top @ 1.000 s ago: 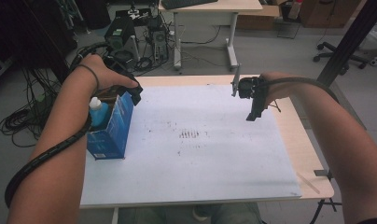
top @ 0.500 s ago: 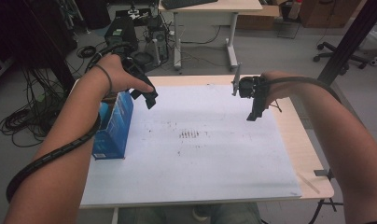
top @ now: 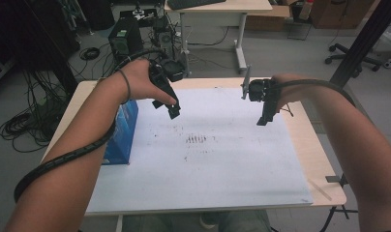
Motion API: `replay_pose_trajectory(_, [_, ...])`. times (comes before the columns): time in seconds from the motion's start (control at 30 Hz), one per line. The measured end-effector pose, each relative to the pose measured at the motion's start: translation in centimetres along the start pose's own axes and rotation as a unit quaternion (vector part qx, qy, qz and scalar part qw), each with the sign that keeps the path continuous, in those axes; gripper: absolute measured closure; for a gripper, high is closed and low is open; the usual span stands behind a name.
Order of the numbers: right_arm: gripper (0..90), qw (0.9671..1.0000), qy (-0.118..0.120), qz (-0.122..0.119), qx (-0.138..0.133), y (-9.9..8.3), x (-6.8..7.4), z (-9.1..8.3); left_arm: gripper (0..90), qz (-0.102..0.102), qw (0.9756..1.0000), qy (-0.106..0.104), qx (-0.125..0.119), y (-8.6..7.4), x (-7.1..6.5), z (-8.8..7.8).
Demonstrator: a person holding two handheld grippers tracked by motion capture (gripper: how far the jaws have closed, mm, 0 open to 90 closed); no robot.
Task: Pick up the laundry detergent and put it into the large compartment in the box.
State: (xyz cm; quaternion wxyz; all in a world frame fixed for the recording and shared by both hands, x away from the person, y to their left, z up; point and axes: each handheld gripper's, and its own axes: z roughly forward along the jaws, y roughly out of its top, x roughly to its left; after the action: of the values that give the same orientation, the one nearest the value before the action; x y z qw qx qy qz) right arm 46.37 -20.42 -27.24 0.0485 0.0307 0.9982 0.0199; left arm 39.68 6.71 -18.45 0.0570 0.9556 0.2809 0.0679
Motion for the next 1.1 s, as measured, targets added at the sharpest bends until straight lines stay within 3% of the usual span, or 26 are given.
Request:
replay_pose_trajectory(0.47, [0.9, 1.0, 0.004, -0.005, -0.003, -0.2, 0.2, 0.2, 6.3, 0.056, 0.9981, -0.016, 0.021, 2.5, -2.2, 1.8])
replay_pose_trajectory(0.77, [0.9, 0.9999, 0.007, -0.007, -0.003, -0.2, 0.5, 0.4, 6.3, 0.073, 0.9967, -0.025, 0.023, 4.0, -3.1, 2.9])
replay_pose_trajectory(1.1, [0.9, 0.9999, 0.01, -0.009, -0.002, 0.0, 0.5, 0.8, 6.2, 0.094, 0.9945, -0.035, 0.03, 4.3, -4.2, 4.2])
